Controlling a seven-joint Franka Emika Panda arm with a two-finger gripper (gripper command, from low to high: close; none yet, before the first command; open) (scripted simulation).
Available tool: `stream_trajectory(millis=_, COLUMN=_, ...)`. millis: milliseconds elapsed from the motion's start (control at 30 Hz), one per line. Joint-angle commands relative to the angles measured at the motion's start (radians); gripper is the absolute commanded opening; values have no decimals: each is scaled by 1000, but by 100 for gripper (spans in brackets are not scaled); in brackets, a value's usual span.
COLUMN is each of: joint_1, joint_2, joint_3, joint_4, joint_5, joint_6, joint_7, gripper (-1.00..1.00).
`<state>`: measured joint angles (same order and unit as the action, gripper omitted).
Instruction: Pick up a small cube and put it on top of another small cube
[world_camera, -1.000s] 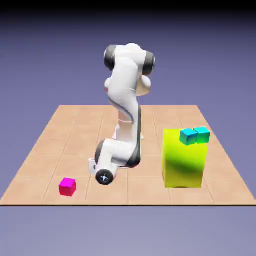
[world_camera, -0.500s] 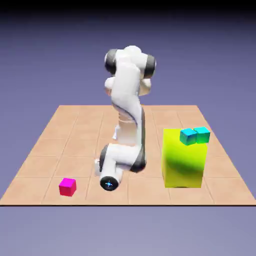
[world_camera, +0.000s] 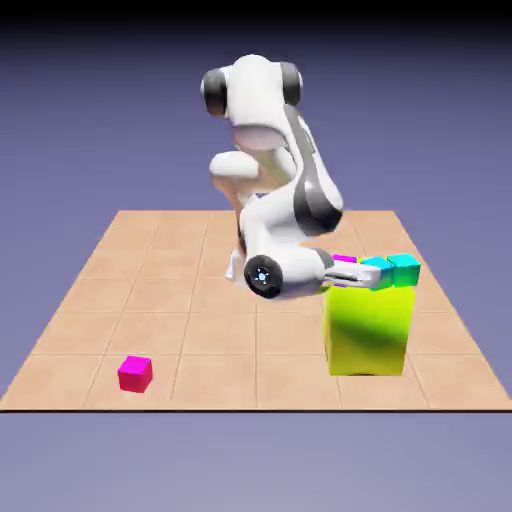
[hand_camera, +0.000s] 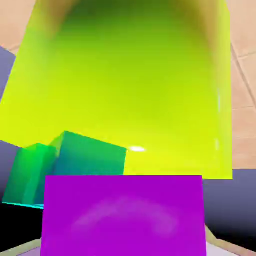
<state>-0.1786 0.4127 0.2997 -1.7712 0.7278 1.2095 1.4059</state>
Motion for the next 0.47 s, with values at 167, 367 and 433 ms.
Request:
stream_trajectory(millis=167, joint_1=-74, joint_2=23, joint_3=129, joint_4=-20, joint_5=51, joint_6=-12, joint_7=158, gripper=-100)
stream_trajectory(millis=367, joint_1=-42, joint_2=-26, joint_3=151, joint_4=-176, joint_5=80, joint_6=98, joint_7=101, gripper=100)
stream_trajectory(millis=433, joint_1=-49, joint_2=-15, joint_3=146, joint_4=-140, joint_5=73, joint_6=73, joint_7=114, gripper=100)
